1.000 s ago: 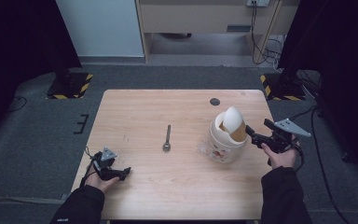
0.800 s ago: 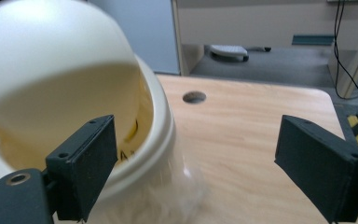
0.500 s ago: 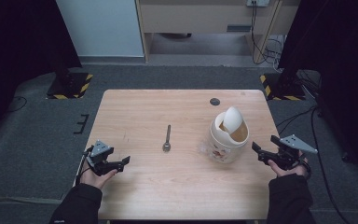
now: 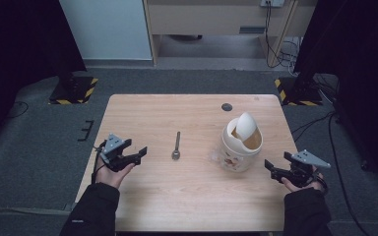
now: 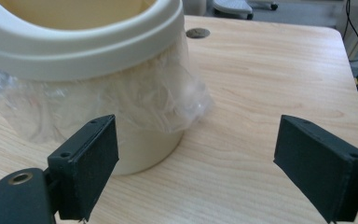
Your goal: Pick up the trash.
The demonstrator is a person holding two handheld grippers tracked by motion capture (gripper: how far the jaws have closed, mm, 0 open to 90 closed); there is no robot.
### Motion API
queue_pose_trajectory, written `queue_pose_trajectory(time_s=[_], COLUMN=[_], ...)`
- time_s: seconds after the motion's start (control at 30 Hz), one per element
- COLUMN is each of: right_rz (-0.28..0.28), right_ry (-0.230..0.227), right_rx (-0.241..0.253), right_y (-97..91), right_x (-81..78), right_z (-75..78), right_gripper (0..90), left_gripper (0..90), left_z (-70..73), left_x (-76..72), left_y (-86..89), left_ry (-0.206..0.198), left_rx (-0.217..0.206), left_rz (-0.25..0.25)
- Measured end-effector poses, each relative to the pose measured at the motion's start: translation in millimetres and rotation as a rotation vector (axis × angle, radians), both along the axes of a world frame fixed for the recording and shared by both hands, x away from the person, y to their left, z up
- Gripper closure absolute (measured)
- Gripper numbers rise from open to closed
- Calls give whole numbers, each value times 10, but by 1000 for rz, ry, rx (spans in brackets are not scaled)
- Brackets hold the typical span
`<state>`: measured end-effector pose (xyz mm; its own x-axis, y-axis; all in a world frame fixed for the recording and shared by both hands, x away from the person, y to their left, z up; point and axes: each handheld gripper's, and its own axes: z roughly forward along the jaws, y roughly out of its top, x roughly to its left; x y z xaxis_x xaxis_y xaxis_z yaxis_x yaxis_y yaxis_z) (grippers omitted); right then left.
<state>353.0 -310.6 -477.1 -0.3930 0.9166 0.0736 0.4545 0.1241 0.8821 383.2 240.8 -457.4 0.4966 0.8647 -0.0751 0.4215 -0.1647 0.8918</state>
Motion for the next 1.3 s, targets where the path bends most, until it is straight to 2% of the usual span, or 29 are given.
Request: queue_pose_trajectory(time_s=[0.2,0.57,0.6,0.73,0.93,1.07,1.27,1.3], right_rz=[5,8,9,11,10,11,11,11], right_ry=[26,43,46,47,52,47,47,47], right_rx=[-25,-36,-38,-47,-45,-45,-45,-45], right_y=[13,4,7,19,22,8,5,5], right_x=[18,47,48,59,70,70,75,75], right_z=[-47,-86,-87,-95,-98,-96,-98,-98], right_gripper=[139,149,149,153,155,155,156,156], left_gripper=[299,374,383,390,421,442,533,541], left_z=[-120,-429,-449,-522,-622,-691,-749,-752], left_x=[197,515,539,619,684,718,732,725], left_y=[-337,-818,-846,-962,-1117,-1184,-1225,-1232], left_ry=[6,103,111,137,177,185,216,205], left_rx=[23,65,71,43,95,122,170,184], left_rz=[-1,9,7,5,5,17,20,21])
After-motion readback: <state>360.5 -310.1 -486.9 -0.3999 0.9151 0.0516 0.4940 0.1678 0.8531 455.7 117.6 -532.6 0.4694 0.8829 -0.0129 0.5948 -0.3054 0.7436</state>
